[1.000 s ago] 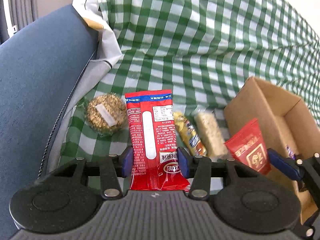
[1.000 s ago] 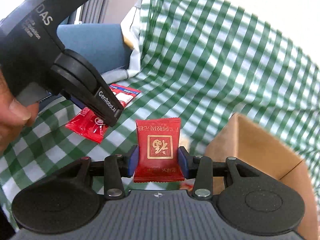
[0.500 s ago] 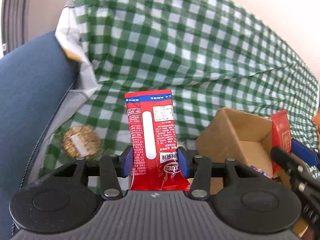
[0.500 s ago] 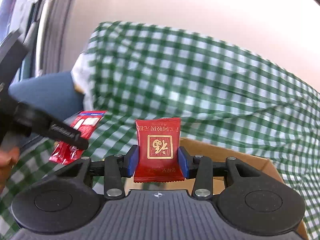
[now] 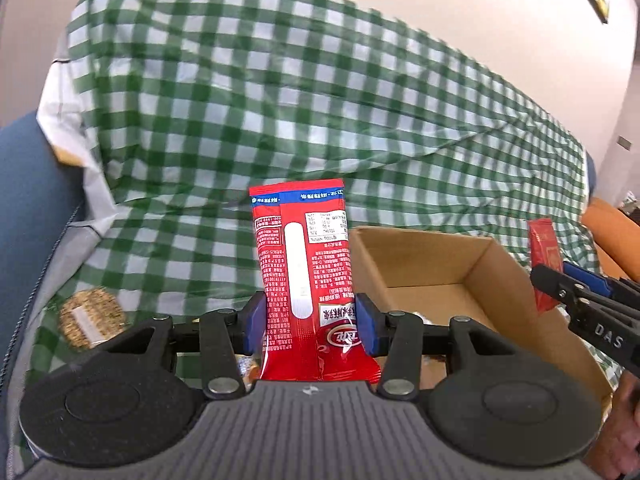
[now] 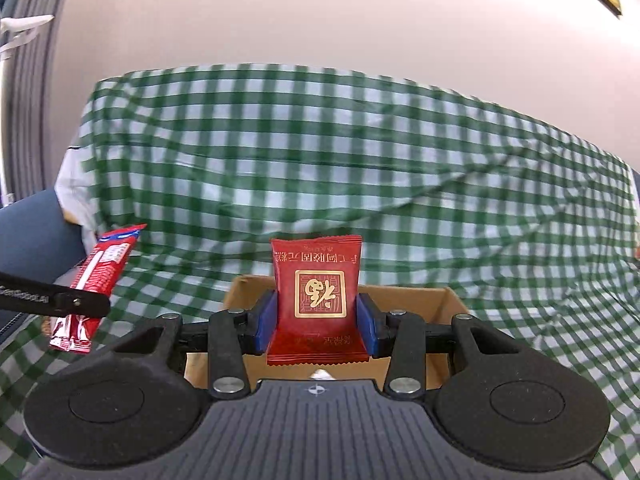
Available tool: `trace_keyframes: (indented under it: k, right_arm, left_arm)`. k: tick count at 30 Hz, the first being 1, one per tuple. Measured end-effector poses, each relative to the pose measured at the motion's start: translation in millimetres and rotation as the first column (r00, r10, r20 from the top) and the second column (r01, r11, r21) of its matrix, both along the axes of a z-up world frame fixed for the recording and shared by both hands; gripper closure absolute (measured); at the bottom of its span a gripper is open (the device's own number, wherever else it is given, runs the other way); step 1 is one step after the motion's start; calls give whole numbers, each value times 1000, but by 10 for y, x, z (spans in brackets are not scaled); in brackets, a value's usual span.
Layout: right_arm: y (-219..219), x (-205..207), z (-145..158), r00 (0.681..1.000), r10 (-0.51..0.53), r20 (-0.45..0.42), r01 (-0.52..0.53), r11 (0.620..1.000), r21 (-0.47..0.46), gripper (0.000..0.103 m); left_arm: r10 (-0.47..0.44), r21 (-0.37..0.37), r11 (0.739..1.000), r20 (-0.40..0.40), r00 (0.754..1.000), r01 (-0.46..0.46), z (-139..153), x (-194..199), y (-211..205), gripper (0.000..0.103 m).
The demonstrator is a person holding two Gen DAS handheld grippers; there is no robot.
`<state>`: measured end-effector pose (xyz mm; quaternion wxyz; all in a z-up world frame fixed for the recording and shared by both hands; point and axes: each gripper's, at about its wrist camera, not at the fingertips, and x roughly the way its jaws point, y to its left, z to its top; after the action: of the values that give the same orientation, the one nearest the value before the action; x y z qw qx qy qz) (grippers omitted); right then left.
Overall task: Organize snacks
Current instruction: 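Lift the red candy packet over the box with the right tool while the left tool lifts the wafer packet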
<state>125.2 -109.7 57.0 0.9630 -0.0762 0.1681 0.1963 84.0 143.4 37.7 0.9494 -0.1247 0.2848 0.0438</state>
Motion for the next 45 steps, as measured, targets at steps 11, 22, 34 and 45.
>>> trace_keyframes:
  k: [11,22,34,45]
  right_arm:
    - [-379,89,-35,996,-84,-3,84,996,-9,59]
    - [-647,142,-46,988,-152,-6,152,988,-5,59]
    - [-701,120,-89,984,-177,-12,177,984,-24,59]
    - [-678,161,-135,980,-196,-36,194,980,-51,52]
  left_arm:
    - [-129,85,989,93,987,121,35,12,-469,52]
    - [-215,93,975,140,966,204,50,-2,-793,52]
    - [-287,109,956,157,945,272,55,-48,-1013,52]
    - [-424,74,906,141,894,418,30,-70,-1191,39]
